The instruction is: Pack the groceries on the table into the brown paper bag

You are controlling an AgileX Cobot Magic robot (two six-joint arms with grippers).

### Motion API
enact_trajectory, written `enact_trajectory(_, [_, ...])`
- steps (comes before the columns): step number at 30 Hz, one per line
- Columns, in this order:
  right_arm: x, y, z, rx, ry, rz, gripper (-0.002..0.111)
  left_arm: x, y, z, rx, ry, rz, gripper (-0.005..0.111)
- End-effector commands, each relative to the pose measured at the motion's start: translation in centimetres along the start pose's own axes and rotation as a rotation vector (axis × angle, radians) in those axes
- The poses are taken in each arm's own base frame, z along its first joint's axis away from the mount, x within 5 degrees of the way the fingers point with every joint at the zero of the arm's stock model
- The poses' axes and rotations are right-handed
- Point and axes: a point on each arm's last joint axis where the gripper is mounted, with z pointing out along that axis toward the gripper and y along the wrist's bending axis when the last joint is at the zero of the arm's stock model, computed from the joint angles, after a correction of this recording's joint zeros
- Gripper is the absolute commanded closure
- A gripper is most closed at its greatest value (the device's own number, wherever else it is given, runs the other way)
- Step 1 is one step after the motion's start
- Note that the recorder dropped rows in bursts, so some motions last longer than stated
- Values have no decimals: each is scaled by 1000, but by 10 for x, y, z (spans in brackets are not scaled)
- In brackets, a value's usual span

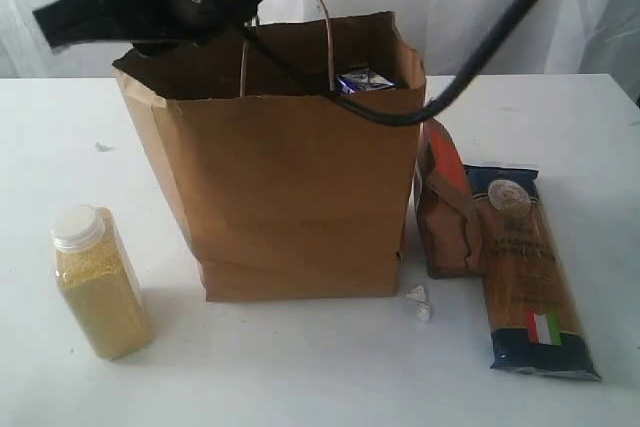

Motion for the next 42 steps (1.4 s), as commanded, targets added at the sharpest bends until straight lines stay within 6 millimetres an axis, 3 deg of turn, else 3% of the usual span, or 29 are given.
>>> enact_trajectory(1, [-14, 7, -44, -43, -106, -46, 70, 1, 0, 0, 0, -1, -11, 107])
enact_trajectory(10, [-5, 45, -113, -172, -136, -239, 70, 1, 0, 0, 0, -1, -11, 107])
enact_trajectory(17, [29, 57, -131, -247, -76, -331, 70, 1, 0, 0, 0, -1, -11, 107])
enact_trajectory(22, [66, 65, -128, -310, 51, -402, 70, 1, 0, 0, 0, -1, -11, 107])
enact_trajectory(28, [116, 67, -110, -335, 229, -401, 70, 1, 0, 0, 0, -1, -11, 107])
enact_trajectory(35, [169, 63, -85, -300, 362, -318, 70, 1, 0, 0, 0, -1, -11, 107])
enact_trajectory(42, [205, 47, -62, -235, 427, -135, 70, 1, 0, 0, 0, -1, -11, 107])
